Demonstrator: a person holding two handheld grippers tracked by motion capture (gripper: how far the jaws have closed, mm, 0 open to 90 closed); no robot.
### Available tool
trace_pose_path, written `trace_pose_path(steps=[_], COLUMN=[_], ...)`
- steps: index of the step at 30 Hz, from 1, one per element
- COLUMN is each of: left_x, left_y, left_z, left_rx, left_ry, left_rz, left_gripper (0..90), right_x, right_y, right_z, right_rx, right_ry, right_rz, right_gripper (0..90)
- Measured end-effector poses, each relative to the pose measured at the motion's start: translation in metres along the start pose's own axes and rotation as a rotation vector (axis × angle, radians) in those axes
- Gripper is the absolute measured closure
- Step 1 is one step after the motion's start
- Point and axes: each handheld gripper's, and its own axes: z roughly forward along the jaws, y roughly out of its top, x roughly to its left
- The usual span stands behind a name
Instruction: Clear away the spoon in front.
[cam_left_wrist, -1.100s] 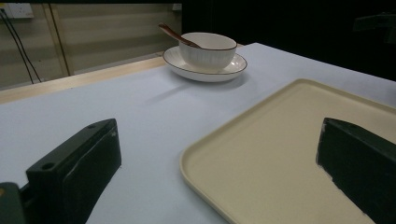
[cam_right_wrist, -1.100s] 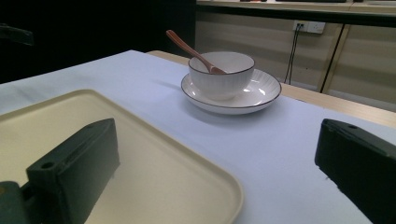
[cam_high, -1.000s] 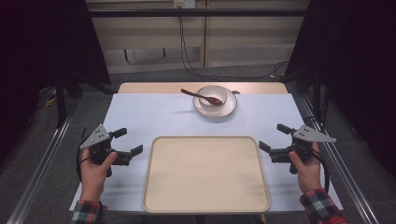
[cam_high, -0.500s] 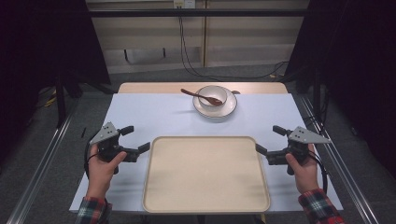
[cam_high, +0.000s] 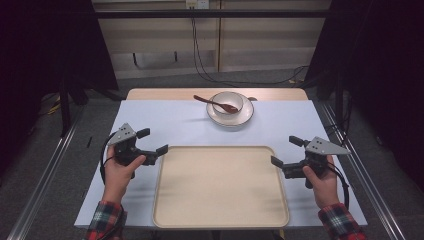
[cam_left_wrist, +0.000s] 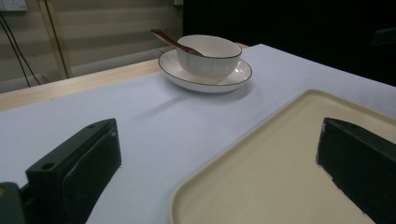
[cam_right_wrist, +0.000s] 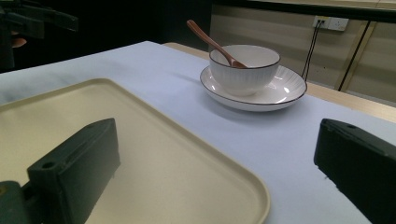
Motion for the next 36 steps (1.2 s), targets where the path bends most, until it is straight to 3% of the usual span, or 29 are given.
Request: trace_pose_path(steps=[3, 7, 11, 22, 29, 36], left_x=[0.002, 0.005, 0.006, 0.008, 0.007, 0.01], left_y=[0.005, 0.01, 0.016, 0.019, 0.028, 0.032], left_z=[0.006, 0.015, 0.027, 0.055, 0.068, 0.078], left_rx=[-0.017, -0.022, -0.03, -0.038, -0.035, -0.021], left_ry=[-0.002, -0.013, 0.003, -0.011, 0.019, 0.022], left_rz=[-0.02, -0.011, -0.031, -0.081, -0.105, -0.096], left_gripper=[0.0, 0.0, 0.0, 0.0, 0.0, 0.0], right_x=[0.001, 0.002, 0.004, 0.004, 0.002, 0.001], right_y=[0.0, 0.0, 0.0, 0.0, 0.0, 0.0], right_z=[0.0, 0.0, 0.0, 0.0, -0.002, -0.002], right_rx=[-0.004, -0.003, 0.001, 0.006, 0.007, 0.008], right_ry=[-0.002, 0.007, 0.011, 0.024, 0.023, 0.02], right_rz=[-0.006, -0.004, -0.009, -0.012, -0.013, -0.009], right_gripper=[0.0, 0.0, 0.0, 0.2, 0.2, 0.3])
